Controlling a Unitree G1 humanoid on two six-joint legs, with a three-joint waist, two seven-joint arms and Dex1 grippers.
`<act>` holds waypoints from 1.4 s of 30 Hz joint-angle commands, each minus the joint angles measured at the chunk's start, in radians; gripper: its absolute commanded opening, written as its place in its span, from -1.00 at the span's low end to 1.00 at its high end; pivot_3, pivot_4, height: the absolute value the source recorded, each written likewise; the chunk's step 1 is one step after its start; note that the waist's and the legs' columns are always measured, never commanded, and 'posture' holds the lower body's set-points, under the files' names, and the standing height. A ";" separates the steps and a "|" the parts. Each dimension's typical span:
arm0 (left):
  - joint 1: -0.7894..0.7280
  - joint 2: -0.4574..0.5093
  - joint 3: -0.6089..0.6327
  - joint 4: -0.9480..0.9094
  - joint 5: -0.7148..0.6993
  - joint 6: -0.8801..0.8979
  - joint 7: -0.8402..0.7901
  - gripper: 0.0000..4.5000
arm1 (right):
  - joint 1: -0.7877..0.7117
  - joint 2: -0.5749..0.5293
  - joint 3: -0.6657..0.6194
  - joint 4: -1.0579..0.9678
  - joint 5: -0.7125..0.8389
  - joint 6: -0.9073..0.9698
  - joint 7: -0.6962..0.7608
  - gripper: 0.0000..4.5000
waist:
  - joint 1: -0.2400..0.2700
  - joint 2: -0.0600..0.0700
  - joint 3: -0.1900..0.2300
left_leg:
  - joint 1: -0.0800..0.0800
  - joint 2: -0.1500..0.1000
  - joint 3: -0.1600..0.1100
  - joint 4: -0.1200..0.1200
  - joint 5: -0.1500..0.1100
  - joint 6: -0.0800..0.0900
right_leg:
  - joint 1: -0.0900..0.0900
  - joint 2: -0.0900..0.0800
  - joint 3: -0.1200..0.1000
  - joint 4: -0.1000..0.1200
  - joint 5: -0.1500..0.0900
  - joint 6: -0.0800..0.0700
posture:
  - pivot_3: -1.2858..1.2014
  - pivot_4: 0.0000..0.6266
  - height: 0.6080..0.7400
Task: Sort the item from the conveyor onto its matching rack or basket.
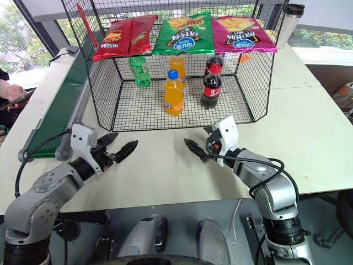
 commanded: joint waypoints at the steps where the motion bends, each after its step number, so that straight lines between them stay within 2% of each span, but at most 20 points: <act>1: -0.003 0.007 -0.011 -0.032 0.016 -0.039 -0.007 0.93 | -0.006 -0.006 -0.017 -0.040 0.014 -0.007 0.002 1.00 | 0.000 0.000 0.000 | 0.000 0.000 0.000 0.000 0.000 0.000 | 0.000 0.000 0.000 0.000 0.000 0.000 | 0.03 -0.52 0.98; 35: -0.005 -0.001 -0.013 -0.036 0.023 -0.034 0.026 0.93 | 0.004 -0.016 -0.004 -0.020 0.004 -0.061 0.066 1.00 | 0.000 0.000 0.000 | 0.000 0.000 0.000 0.000 0.000 0.000 | 0.000 0.000 0.000 0.000 0.000 0.000 | 0.03 -0.52 0.98; 42: -0.016 0.002 -0.001 -0.037 0.047 -0.055 0.052 0.93 | 0.019 -0.065 0.036 -0.028 -0.042 -0.109 0.109 1.00 | 0.000 0.000 0.000 | 0.000 0.000 0.000 0.000 0.000 0.000 | 0.000 0.000 0.000 0.000 0.000 0.000 | 0.03 -0.52 0.98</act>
